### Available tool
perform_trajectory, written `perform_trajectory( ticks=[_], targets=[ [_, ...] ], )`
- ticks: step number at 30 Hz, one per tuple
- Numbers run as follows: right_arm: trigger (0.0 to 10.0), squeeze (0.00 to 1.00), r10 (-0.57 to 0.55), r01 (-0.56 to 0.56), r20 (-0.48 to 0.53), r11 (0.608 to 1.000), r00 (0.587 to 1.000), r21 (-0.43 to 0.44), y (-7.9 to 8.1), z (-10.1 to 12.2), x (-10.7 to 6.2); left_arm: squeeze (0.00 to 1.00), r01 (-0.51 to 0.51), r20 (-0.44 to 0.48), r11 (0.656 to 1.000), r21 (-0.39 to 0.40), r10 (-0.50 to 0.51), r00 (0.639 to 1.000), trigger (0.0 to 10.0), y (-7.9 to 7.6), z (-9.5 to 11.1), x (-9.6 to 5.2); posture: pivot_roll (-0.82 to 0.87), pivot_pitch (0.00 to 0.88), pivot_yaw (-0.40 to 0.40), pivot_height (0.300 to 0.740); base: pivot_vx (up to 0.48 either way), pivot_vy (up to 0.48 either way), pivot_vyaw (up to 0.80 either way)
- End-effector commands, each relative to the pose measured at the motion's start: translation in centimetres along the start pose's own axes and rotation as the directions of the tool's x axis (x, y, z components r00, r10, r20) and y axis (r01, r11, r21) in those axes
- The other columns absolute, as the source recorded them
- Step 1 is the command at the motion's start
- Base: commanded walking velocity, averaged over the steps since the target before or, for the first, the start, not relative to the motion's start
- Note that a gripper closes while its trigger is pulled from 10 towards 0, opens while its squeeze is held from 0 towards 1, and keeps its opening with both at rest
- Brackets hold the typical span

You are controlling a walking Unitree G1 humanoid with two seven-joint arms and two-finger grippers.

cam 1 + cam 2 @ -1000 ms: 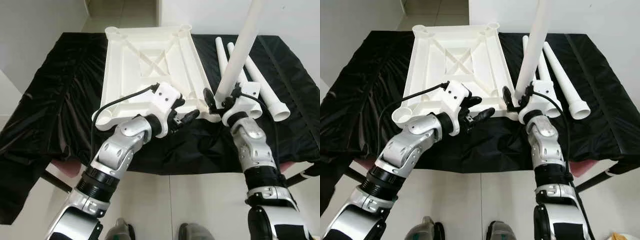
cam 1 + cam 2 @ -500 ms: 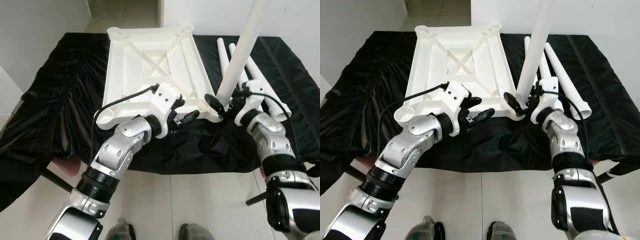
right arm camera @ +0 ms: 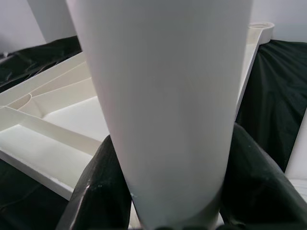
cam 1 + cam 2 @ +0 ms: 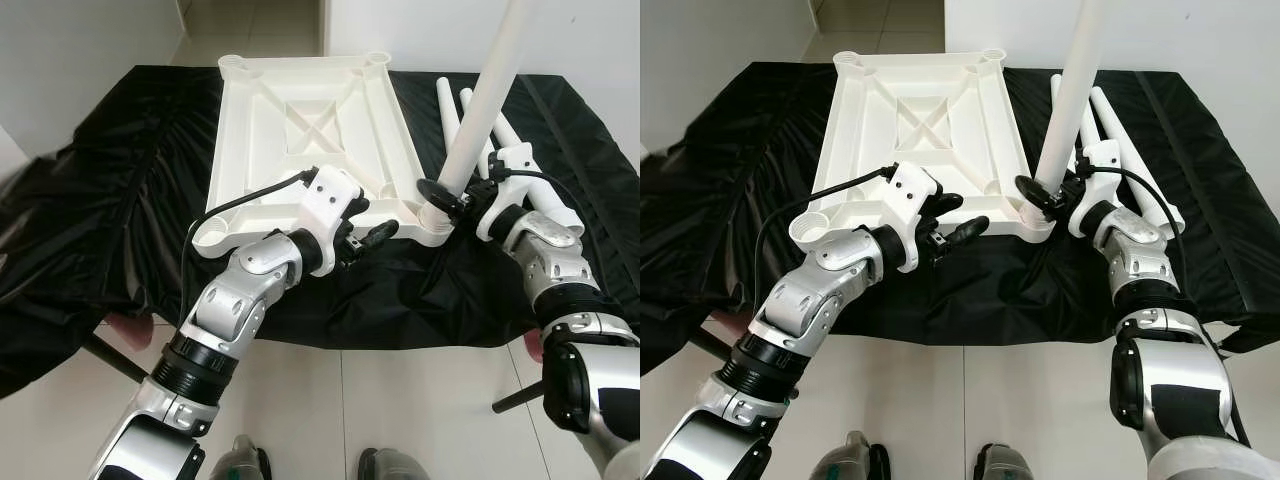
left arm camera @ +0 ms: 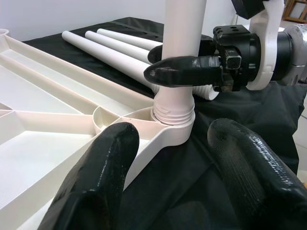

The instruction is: Building children table

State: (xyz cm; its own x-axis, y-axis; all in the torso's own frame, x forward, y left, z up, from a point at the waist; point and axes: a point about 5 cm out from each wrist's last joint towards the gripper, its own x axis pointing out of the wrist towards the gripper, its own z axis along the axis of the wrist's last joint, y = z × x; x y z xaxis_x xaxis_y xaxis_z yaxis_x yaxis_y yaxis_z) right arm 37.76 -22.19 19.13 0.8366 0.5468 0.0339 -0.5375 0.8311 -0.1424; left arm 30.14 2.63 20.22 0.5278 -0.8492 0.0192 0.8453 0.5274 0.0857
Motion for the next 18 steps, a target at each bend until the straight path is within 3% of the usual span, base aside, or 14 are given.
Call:
perform_trajectory(
  ticks=[1,9,10,12,13,18],
  targets=[
    [0.0,0.00,0.035,-0.034,-0.052,0.999,0.998,0.026,0.57,-1.31,-0.09,0.00,0.032,-0.005,0.999,0.000,-0.032,0.999,10.0,-0.29,-0.09,-0.20,-0.02,0.054,0.032,0.740,0.000,0.000,0.00],
    [0.0,0.00,0.007,-0.006,-0.017,0.999,1.000,0.052,0.51,-1.36,-0.18,0.00,0.031,-0.004,1.000,0.000,-0.031,1.000,10.0,-0.26,-0.06,-0.21,-0.02,0.054,0.032,0.740,0.000,0.000,0.00],
    [3.5,0.00,-0.005,0.005,-0.002,0.998,1.000,0.063,0.56,-1.25,-0.08,0.00,0.031,-0.004,1.000,0.000,-0.031,0.999,10.0,-0.23,-0.04,-0.20,-0.02,0.059,0.033,0.740,0.000,0.000,0.00],
    [3.5,0.00,-0.015,0.014,0.013,0.997,1.000,0.074,0.62,-1.14,0.01,0.00,0.032,-0.003,0.999,0.000,-0.032,0.999,10.0,-0.22,-0.03,-0.20,-0.02,0.059,0.033,0.740,0.000,0.000,0.00],
    [10.0,0.00,-0.038,0.036,0.022,0.996,0.999,0.083,0.64,-1.06,0.15,0.00,0.033,-0.004,0.999,0.000,-0.033,0.999,10.0,-0.23,-0.04,-0.19,-0.02,0.059,0.034,0.740,0.000,0.000,0.00],
    [10.0,0.00,-0.110,0.106,0.033,0.988,0.993,0.117,0.71,-0.87,0.60,0.00,0.036,-0.005,0.999,0.000,-0.036,0.999,10.0,-0.28,-0.05,-0.19,-0.03,0.063,0.035,0.740,0.000,0.000,0.00]
  ],
)
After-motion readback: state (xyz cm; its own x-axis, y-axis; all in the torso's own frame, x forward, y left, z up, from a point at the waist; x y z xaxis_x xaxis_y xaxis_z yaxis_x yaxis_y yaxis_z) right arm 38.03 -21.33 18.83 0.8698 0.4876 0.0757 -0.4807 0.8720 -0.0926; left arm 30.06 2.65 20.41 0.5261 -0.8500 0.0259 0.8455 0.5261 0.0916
